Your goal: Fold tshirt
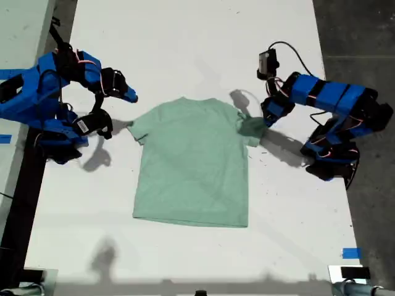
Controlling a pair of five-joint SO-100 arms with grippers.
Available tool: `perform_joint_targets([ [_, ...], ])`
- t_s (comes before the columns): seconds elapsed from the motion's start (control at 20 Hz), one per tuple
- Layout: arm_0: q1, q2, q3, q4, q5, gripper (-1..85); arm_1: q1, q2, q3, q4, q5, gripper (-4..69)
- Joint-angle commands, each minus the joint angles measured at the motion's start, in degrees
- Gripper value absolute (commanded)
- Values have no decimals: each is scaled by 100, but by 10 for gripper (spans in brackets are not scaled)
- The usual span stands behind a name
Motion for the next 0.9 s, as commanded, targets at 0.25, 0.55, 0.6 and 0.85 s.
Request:
perform_joint_targets([
  [0.25,114,18,-35,-158,-79,1,-132,896,-1679,1626,141,-8],
  [0.55,123,26,-26,-158,-88,1,-308,896,-1986,1635,360,-8],
  [0.6,123,26,-26,-158,-88,1,-343,896,-2074,1635,404,-9],
  [0.85,132,26,-9,-158,-97,1,-659,888,-2435,1529,492,336],
])
